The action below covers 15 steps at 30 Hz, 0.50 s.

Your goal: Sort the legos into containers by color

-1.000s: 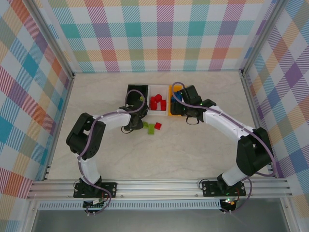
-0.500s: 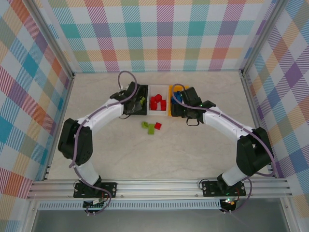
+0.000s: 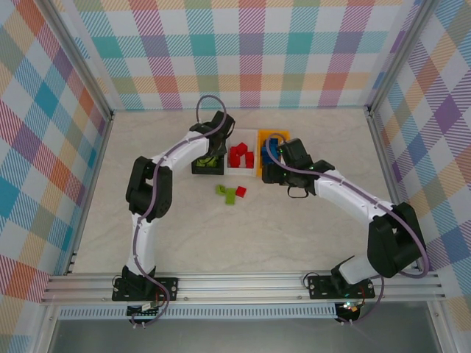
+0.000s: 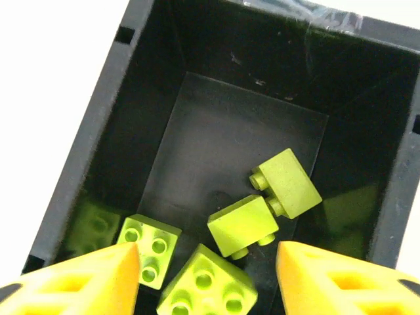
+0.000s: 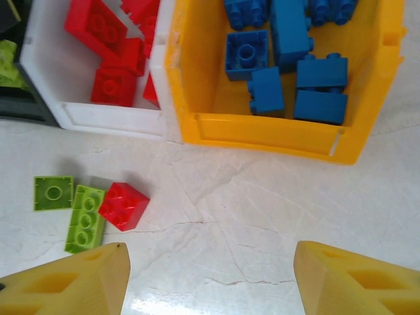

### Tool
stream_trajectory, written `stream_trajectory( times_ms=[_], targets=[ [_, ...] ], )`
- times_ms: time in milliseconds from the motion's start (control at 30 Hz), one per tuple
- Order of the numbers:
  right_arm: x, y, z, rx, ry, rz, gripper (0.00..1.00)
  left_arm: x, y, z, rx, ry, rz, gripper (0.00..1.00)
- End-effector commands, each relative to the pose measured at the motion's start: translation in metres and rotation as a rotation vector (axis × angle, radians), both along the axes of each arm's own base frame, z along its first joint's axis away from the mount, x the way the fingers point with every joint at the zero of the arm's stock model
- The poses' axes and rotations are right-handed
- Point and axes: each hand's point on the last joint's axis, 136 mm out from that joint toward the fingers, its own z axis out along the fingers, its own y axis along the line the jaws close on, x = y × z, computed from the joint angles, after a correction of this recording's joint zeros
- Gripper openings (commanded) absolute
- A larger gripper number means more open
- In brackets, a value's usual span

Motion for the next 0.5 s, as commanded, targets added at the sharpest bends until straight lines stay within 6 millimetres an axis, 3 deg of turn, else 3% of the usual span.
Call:
stream_trajectory(
  times_ms=[0,133,267,467],
  targets=[
    [-0.002,0.011,0.014,0.069,-0.038,0.057,0.67,-0.003,0.002,0.016,-0.021,-0.002,0.002,0.66],
    [-0.011,0.034,0.022,0.151,-0.030,0.176,0.67,-0.021,-0.006,0.048,-0.131,-0.062,-0.009,0.76],
    [-0.023,0.071,0.022,0.141,-0.024,0.311,0.67,-0.062,-0.006,0.073,-0.252,-0.129,-0.025,0.94],
    [-0.025,0.134,-0.001,0.053,-0.006,0.459,0.66,-0.144,0.033,0.049,-0.316,-0.108,0.035,1.00]
  ],
)
